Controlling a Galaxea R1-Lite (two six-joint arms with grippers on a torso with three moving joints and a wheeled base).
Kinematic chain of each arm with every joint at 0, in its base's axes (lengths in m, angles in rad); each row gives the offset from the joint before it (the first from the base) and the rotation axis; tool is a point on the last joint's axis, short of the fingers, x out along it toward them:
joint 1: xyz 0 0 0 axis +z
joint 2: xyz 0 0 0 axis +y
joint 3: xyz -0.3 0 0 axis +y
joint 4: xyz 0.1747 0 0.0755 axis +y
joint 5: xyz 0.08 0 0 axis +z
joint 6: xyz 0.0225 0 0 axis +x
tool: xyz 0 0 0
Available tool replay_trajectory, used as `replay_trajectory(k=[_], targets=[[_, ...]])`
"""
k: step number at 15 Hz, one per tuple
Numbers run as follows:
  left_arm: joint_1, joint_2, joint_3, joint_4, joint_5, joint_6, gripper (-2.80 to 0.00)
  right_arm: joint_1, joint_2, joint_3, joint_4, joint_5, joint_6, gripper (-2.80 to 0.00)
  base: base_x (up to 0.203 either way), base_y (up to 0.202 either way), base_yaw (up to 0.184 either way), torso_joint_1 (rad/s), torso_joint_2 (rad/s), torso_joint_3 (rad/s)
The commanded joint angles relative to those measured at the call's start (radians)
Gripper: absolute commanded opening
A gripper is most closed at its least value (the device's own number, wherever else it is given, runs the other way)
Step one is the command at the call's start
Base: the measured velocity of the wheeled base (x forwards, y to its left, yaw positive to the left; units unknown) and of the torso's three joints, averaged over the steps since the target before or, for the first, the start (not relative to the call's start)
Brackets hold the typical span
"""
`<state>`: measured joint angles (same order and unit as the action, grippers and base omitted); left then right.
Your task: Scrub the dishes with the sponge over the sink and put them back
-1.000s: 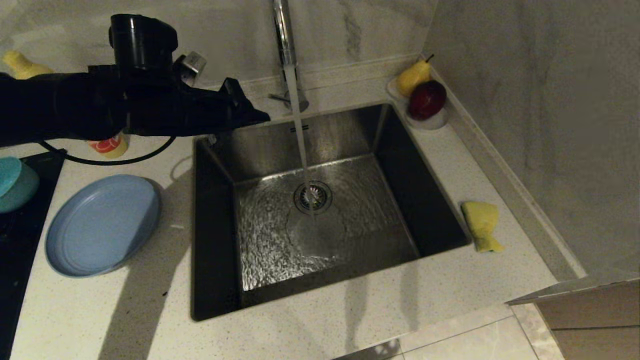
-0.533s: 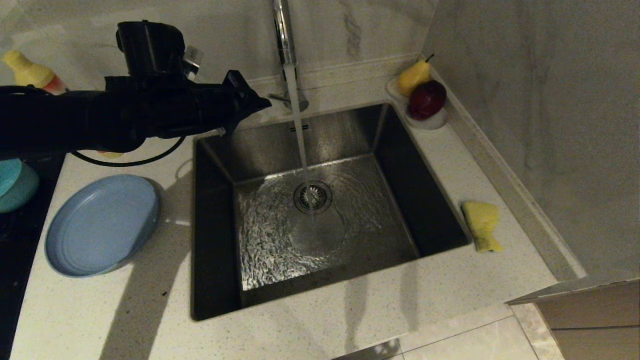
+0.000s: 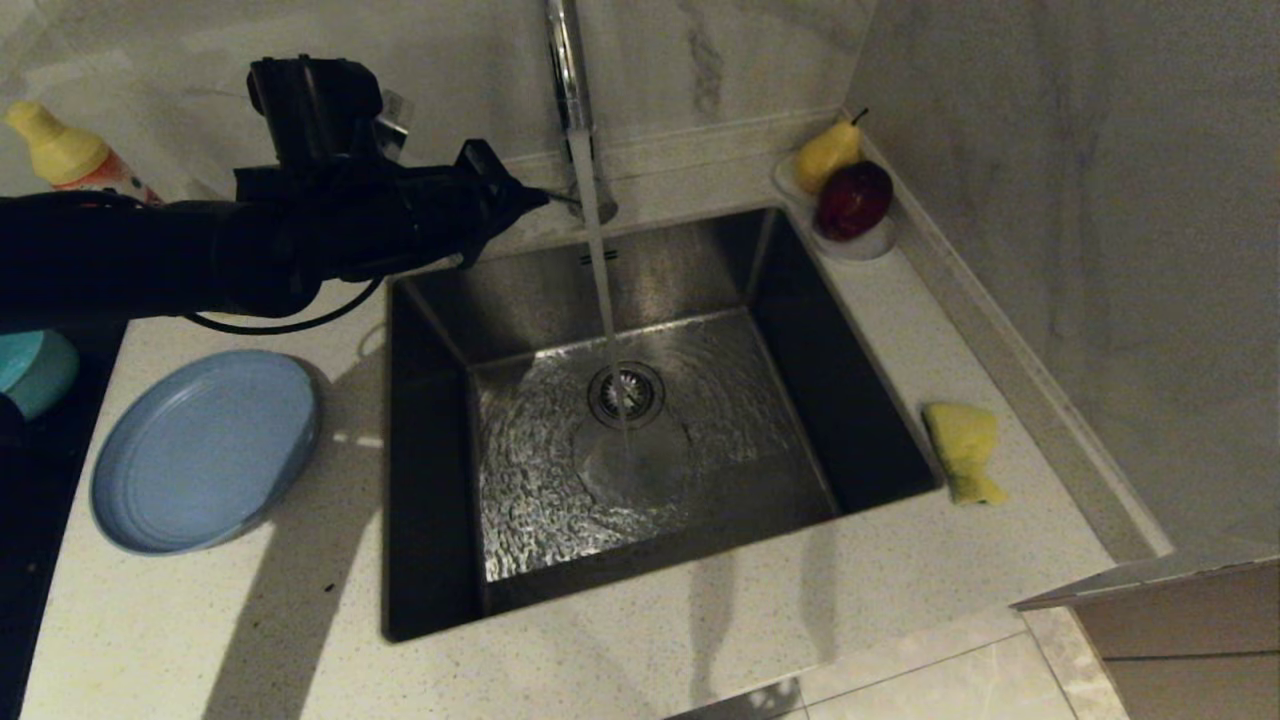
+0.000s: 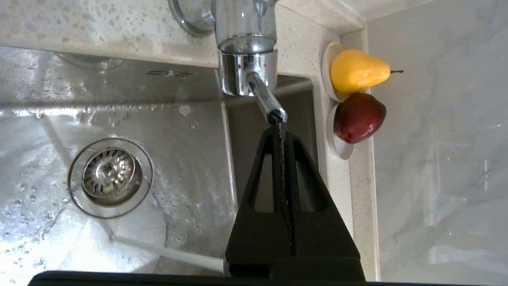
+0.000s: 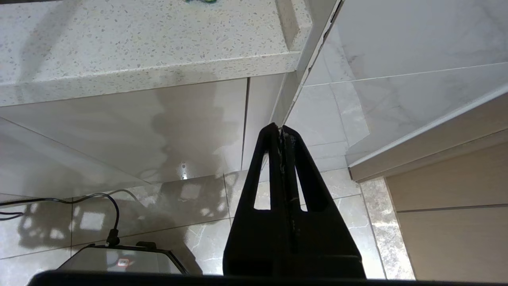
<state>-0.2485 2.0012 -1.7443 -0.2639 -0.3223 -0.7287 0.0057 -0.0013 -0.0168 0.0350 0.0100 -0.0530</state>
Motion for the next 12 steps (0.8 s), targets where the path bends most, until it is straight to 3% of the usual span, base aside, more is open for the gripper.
replay_trajectory(k=[1, 7, 12], targets=[[-0.002, 0.014, -0.006, -0.012, -0.004, -0.005, -2.8, 0.0, -0.002, 0.0, 0.0, 0.001, -0.001, -2.8, 0.0, 0.0, 0.0, 0.0, 0.0, 0.0], [-0.014, 0.054, -0.018, -0.063, -0.001, -0.006, -2.8, 0.0, -0.002, 0.0, 0.0, 0.001, -0.001, -2.8, 0.0, 0.0, 0.0, 0.0, 0.0, 0.0], [-0.012, 0.08, -0.041, -0.092, 0.039, -0.005, -2.8, 0.0, -0.002, 0.0, 0.0, 0.001, -0.001, -2.8, 0.0, 0.0, 0.0, 0.0, 0.0, 0.0]])
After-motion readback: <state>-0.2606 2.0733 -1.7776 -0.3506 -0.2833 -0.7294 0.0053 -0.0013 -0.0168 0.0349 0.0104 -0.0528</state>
